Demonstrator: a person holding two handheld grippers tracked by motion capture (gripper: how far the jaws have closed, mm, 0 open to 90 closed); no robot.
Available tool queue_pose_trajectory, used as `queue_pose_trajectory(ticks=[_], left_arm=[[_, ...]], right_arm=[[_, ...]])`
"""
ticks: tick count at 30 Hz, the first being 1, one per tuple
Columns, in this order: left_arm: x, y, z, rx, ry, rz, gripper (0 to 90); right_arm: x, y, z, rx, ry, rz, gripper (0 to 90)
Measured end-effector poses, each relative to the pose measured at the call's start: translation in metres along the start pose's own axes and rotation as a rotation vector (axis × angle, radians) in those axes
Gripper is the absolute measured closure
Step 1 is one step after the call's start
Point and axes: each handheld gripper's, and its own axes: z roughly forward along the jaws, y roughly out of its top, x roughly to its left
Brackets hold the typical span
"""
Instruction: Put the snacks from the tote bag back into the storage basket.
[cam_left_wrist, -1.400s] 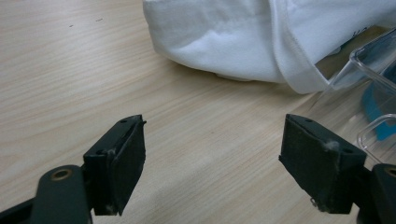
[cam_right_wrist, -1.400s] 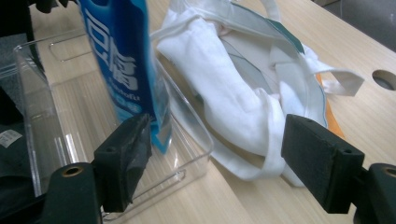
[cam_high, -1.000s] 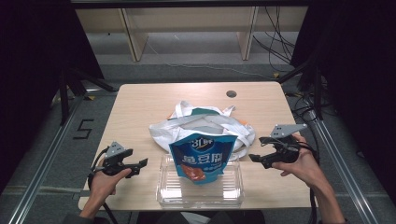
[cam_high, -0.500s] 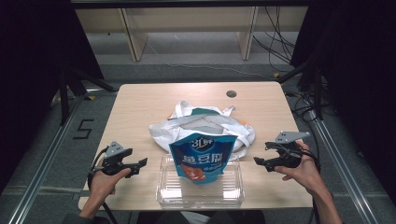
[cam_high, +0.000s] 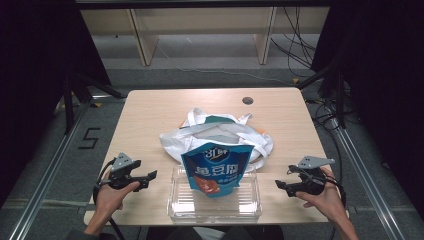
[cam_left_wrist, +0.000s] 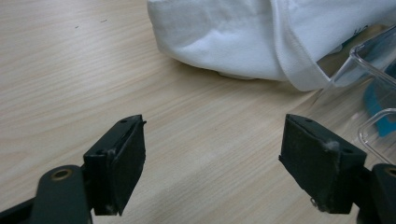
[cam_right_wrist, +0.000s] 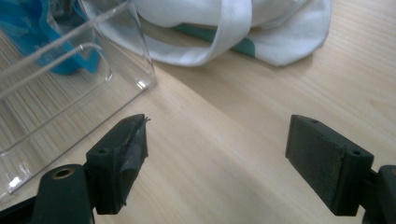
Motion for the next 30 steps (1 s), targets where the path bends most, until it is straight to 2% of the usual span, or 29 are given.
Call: queue_pose_trajectory(ticks=[2,3,5,6,8,9,10,11,13,14,18,20,21,22,23,24,26,29,30], left_arm=[[0.0,0.001,0.0,-0.002,0.0,0.006,21.6],[-0.001,0.001,0.0,0.0,-0.001,0.017,21.6],[-0.002,0.001,0.001,0.004,-0.005,0.013,21.6],[-0.001,0.001,0.001,0.007,-0.004,0.029,21.6],[-0.001,0.001,0.001,0.003,-0.003,0.012,21.6],[-0.001,0.001,0.0,0.003,-0.004,0.022,21.6],[-0.001,0.001,0.001,0.002,-0.002,0.014,21.6],[-0.001,0.001,0.0,0.002,-0.003,0.019,21.6],[-0.001,0.001,0.0,0.005,-0.004,0.027,21.6],[-0.001,0.001,0.0,0.006,-0.004,0.027,21.6],[-0.001,0.0,0.0,0.004,-0.004,0.013,21.6],[-0.001,0.0,0.0,0.004,-0.003,0.015,21.6],[-0.001,0.0,0.0,0.004,-0.003,0.015,21.6],[-0.001,0.0,0.0,0.003,-0.004,0.013,21.6],[-0.001,0.0,0.0,0.003,-0.002,0.018,21.6],[-0.001,0.0,0.0,0.003,0.001,0.019,21.6],[-0.001,0.0,0.0,0.003,0.0,0.022,21.6],[-0.002,0.0,0.0,0.005,-0.003,0.015,21.6],[-0.002,0.0,0.001,0.005,-0.002,0.015,21.6]], right_arm=[[0.003,-0.007,-0.001,-0.006,-0.006,0.021,21.8],[0.003,-0.009,-0.001,-0.006,-0.009,0.004,21.8],[0.006,-0.013,-0.003,0.002,-0.008,0.027,21.8],[0.006,-0.014,-0.004,-0.008,-0.013,0.025,21.7],[0.007,-0.016,-0.006,-0.032,-0.015,0.036,21.6],[0.01,-0.017,-0.008,-0.041,-0.018,0.066,21.4],[0.008,-0.017,-0.008,-0.046,-0.022,0.04,21.4],[0.011,-0.019,-0.008,-0.048,-0.023,0.058,21.4],[0.013,-0.021,-0.009,-0.041,-0.028,0.051,20.8],[0.012,-0.022,-0.008,-0.038,-0.017,0.027,20.7],[0.015,-0.025,-0.011,-0.046,-0.037,0.03,19.5],[0.018,-0.027,-0.013,-0.028,-0.034,0.059,19.0],[0.016,-0.028,-0.013,-0.045,-0.042,0.037,18.9],[0.02,-0.03,-0.014,-0.03,-0.043,0.073,18.9],[0.021,-0.032,-0.014,-0.028,-0.045,0.077,18.6],[0.018,-0.033,-0.013,-0.036,-0.037,0.047,18.5],[0.02,-0.035,-0.014,-0.02,-0.023,0.051,18.5],[0.023,-0.039,-0.016,-0.023,-0.055,0.045,17.7],[0.024,-0.04,-0.017,-0.017,-0.048,0.055,17.7]])
